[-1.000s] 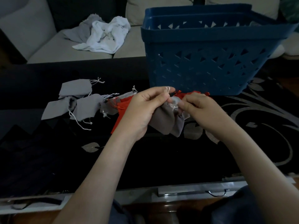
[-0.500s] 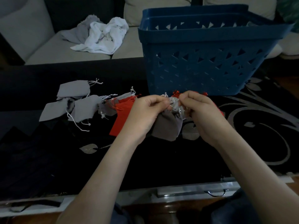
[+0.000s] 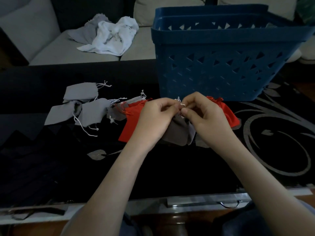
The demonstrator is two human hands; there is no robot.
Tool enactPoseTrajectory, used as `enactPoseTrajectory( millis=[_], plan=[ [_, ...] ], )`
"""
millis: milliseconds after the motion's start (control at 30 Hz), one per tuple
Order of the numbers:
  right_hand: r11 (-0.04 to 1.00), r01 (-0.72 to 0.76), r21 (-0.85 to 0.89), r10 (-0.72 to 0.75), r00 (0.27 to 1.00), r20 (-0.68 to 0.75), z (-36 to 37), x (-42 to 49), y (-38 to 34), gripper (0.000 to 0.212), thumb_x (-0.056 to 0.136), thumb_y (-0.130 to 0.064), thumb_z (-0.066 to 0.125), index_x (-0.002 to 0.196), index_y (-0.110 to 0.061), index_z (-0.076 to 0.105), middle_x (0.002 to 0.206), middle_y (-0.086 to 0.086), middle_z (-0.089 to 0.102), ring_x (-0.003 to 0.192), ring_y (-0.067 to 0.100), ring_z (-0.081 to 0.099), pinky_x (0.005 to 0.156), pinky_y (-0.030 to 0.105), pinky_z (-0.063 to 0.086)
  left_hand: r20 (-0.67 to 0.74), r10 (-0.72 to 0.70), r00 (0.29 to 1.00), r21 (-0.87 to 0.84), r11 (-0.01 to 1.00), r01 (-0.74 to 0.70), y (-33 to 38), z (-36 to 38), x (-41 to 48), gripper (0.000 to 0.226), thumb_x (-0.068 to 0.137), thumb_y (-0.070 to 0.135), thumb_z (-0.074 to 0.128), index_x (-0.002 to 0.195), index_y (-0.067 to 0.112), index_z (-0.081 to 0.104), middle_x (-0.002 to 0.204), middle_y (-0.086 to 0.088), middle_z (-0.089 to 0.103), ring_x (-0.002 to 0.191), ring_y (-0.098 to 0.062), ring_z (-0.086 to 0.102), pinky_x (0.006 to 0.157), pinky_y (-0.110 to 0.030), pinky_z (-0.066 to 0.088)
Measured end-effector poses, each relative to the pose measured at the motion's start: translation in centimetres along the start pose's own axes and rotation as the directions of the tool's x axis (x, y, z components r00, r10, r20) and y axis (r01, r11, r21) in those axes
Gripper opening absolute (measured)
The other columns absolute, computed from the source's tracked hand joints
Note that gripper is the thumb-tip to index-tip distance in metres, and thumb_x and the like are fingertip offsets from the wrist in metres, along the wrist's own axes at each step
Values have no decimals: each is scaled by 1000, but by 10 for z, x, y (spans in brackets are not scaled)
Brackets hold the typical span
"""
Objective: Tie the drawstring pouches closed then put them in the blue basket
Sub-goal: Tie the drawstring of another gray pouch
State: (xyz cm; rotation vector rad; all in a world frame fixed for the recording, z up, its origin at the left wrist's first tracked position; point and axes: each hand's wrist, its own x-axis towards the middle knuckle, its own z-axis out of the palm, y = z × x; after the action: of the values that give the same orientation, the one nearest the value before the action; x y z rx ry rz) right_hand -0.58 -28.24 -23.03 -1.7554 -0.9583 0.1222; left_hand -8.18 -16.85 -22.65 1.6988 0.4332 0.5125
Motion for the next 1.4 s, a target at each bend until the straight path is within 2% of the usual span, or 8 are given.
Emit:
enactPoseTrajectory(
  millis=[233,400,633,833,967,1133,1267,1400],
  plan=[
    [989,69,-133,-79,995,-68,4,-1,0,10,86,-1,60,88,-10,62,79,-4,64,78,8,59,73,22,46,29,43,999,160,986,-47,1,0,-5,16,92,14,56,94,16,72,88,2,73,88,-12,67,82,-30,50],
    [975,98,-198,-109,993,-45,5,1,1,7,86,-2,61,90,-7,64,80,-2,65,79,9,58,71,17,43,-53,91,994,205,976,-79,-2,3,-5,10,91,21,62,86,19,71,81,4,72,81,-10,66,80,-32,51],
    [962,119,-246,-115,993,31,1,4,1,7,88,-8,61,94,-7,61,77,-4,61,80,8,55,68,13,39,-82,102,991,217,973,-82,-3,5,-5,14,92,20,60,82,16,67,74,6,67,73,-3,61,70,-20,44],
    [949,137,-283,-124,990,62,-2,4,1,9,89,-12,60,85,-6,54,70,-10,54,63,6,50,60,12,36,-78,38,996,79,996,-32,-3,5,-3,19,90,12,57,77,21,68,77,8,69,78,-7,63,76,-29,48],
    [975,99,-199,-87,994,65,-4,3,-4,13,90,-11,59,81,-2,55,65,-4,55,64,13,51,57,13,36,-76,-36,996,-37,999,33,-3,6,-3,25,90,8,55,74,22,68,79,3,70,81,-13,64,81,-35,50],
    [997,-73,-12,73,997,34,-8,6,-1,16,92,-16,56,77,-12,58,65,-7,57,64,3,50,63,19,39,-78,-68,995,-117,991,59,-1,1,-2,19,91,7,55,79,15,68,79,-4,69,78,-15,63,76,-34,48],
    [992,-116,48,115,993,18,-10,8,-1,9,92,-19,58,92,-15,66,82,-4,67,77,7,60,75,25,47,-19,-60,998,-105,993,58,2,0,-4,15,93,14,57,82,12,68,77,-5,67,75,-14,61,72,-32,45],
    [991,-122,54,123,992,-17,-7,8,-2,5,87,-11,65,87,-15,67,76,-5,67,74,6,62,73,21,49,10,-62,998,-90,994,62,2,2,-4,17,93,16,58,79,17,68,77,-5,68,75,-14,62,73,-32,46]
  ],
)
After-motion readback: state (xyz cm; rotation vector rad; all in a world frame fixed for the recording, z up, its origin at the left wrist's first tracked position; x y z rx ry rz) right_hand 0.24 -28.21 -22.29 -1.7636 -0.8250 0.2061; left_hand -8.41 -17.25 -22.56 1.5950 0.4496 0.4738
